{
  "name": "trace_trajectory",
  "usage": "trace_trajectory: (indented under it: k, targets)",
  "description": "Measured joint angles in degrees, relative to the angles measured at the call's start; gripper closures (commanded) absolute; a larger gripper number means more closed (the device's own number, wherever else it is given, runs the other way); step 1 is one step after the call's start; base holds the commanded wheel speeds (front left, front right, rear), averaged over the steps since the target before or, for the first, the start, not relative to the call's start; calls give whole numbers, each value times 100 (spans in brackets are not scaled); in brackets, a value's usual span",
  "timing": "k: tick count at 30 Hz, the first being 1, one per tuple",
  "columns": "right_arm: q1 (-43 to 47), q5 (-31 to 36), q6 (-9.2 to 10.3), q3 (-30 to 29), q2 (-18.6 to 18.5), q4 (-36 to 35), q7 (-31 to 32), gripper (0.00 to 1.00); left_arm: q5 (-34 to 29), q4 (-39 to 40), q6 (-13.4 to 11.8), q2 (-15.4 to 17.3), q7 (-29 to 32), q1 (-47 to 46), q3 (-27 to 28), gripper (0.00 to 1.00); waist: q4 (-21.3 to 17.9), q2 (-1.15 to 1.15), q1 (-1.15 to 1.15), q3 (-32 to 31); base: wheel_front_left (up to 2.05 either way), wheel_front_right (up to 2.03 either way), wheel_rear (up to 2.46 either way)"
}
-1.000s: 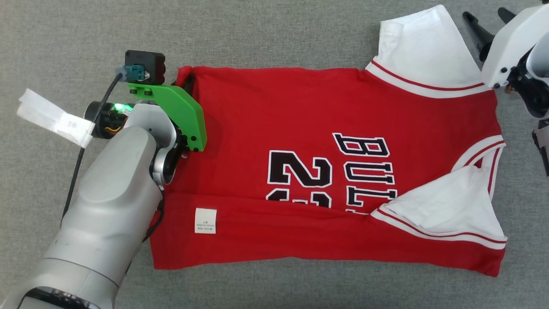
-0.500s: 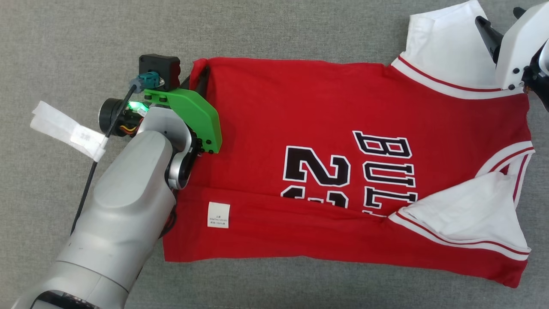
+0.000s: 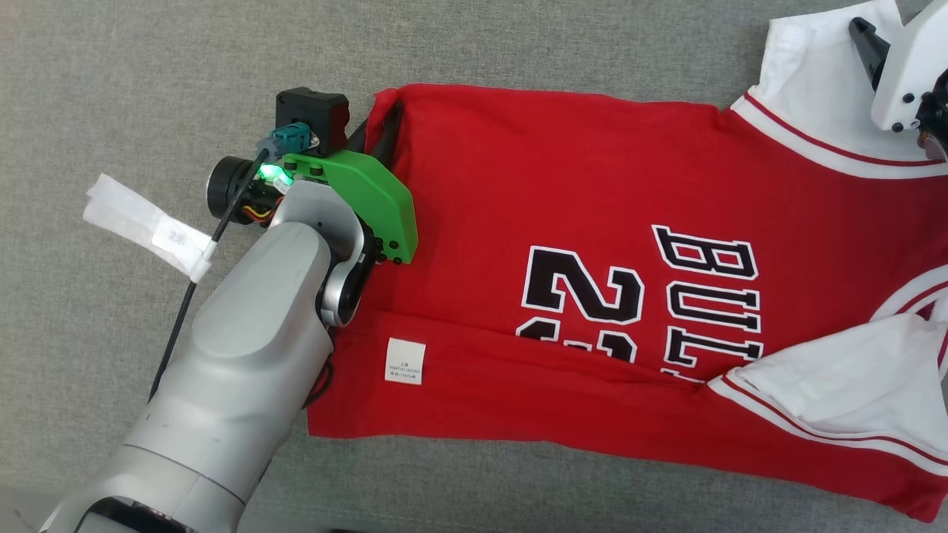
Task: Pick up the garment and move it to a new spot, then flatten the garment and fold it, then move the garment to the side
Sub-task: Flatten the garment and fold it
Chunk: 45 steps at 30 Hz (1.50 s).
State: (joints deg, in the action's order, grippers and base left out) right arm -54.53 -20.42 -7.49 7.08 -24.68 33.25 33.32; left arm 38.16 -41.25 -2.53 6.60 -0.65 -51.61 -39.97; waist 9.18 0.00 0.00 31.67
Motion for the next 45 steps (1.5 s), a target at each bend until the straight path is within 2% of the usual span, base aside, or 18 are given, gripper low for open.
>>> trace_trajectory:
  k: [1, 2, 3, 6, 15, 20, 26, 31, 35, 38, 45]
  targets:
    - [-16, -4, 2, 21, 11, 25, 43, 8, 0, 2, 2, -5, -4, -11, -11, 100, 18, 0, 0, 21, 0, 0, 0]
    - [-30, -16, 3, 63, 11, 41, 105, 58, 0, 4, 7, -15, -22, -15, -19, 100, 33, 0, 0, 39, 0, 0, 0]
    - [-34, -30, 3, 116, -10, 42, 160, 100, 0, 7, 8, -19, -35, -20, -24, 100, 42, 0, 0, 52, 0, 0, 0]
    - [-49, -36, -3, 247, -58, -9, 192, 100, 0, 8, 19, -23, -88, -30, -40, 100, 44, 0, 0, 65, 0, 0, 0]
    - [119, 303, -7, 110, -89, -172, -1080, 100, -49, -115, -109, 44, -598, -24, 43, 100, -103, 0, 0, -102, 0, 0, 0]
    - [412, 203, -7, 86, 9, -256, -1550, 100, -51, -214, -110, 120, -768, 17, 47, 100, -226, 0, 0, -293, 0, 0, 0]
    - [979, -58, -7, 37, -58, -653, -1946, 100, -200, -155, -138, 287, -1125, 229, 15, 100, -341, 0, 0, -594, 0, 0, 0]
    - [1718, -244, -5, 47, -23, -1155, -2006, 100, -250, 63, -201, 336, -1355, 653, 30, 100, -429, 0, -1, -878, 0, 0, 0]
    - [2321, -324, -5, 14, -55, -1601, -2016, 100, -343, 297, -149, 439, -1411, 954, 57, 100, -485, 0, 0, -1085, 0, 0, 0]
    - [2753, -413, -5, -22, -81, -2020, -2001, 100, -656, 690, -134, 565, -1432, 1147, 98, 100, -519, 0, 0, -1220, 0, 0, 0]
    - [3808, -732, -5, -71, -167, -2872, -1385, 100, -988, 1098, -92, 761, -1437, 1753, 305, 100, -608, 0, -1, -1444, 0, 0, 0]
